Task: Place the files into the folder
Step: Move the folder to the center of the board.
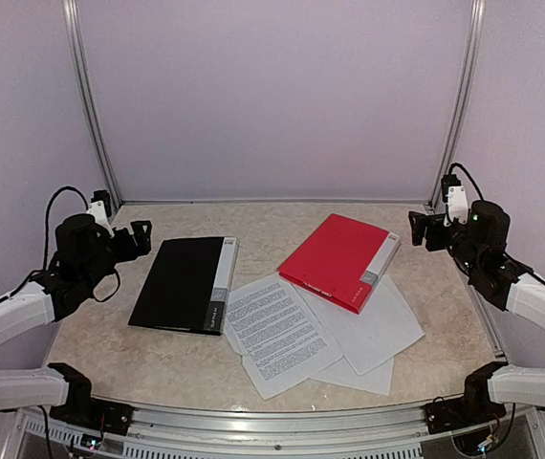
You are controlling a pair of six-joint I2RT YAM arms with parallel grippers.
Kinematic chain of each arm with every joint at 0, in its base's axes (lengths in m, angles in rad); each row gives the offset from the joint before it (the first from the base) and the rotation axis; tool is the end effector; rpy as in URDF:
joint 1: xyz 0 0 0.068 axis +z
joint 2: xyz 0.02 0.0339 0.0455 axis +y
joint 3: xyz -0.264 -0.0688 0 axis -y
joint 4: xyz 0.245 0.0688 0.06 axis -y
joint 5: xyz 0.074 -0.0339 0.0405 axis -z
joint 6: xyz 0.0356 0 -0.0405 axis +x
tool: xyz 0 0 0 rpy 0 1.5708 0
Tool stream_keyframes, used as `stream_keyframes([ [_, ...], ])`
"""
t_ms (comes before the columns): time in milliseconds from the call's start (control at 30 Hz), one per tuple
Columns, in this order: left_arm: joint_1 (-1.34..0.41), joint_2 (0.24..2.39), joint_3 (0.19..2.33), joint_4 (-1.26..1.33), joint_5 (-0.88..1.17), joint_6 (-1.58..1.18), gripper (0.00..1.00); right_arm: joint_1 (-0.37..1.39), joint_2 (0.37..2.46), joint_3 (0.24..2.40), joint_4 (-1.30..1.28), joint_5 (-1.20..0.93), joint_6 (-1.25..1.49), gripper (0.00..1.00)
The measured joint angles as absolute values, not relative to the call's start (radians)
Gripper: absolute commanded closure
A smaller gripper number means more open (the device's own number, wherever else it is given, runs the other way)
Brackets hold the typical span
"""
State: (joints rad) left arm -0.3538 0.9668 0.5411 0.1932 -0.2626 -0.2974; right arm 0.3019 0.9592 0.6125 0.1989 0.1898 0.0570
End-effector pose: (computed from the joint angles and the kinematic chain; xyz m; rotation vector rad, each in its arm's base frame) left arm 0.2128 -0.0687 0.2593 -0.1365 1.7958 -0.2290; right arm 0.2187 0.0611 0.2868 -0.0696 1.7156 0.1031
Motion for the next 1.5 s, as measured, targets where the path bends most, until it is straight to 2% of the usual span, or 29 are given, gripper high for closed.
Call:
stream_keyframes([
  [567, -0.362, 0.967, 0.541, 0.187, -0.273, -0.302, 0.01, 0.306, 0.959, 0.683, 0.115, 0.161, 0.052, 0.01],
  [767, -0.362, 0.961, 0.542, 0.135, -0.290, -0.354, 0.01, 0.390, 0.982, 0.740, 0.078, 0.167, 0.022, 0.01],
  [933, -0.333, 0.963, 0.546, 0.051, -0.269, -0.431, 0.01, 0.548, 1.100, 0.800, 0.073, 0.205, -0.028, 0.01],
  [1133, -0.192, 1.037, 0.551, -0.032, -0.145, -0.553, 0.01, 0.743, 1.296, 0.890, 0.070, 0.256, -0.089, 0.01],
  [1500, -0.094, 1.320, 0.673, -0.080, -0.021, -0.620, 0.06, 0.962, 1.706, 1.157, 0.079, 0.194, -0.093, 0.01],
])
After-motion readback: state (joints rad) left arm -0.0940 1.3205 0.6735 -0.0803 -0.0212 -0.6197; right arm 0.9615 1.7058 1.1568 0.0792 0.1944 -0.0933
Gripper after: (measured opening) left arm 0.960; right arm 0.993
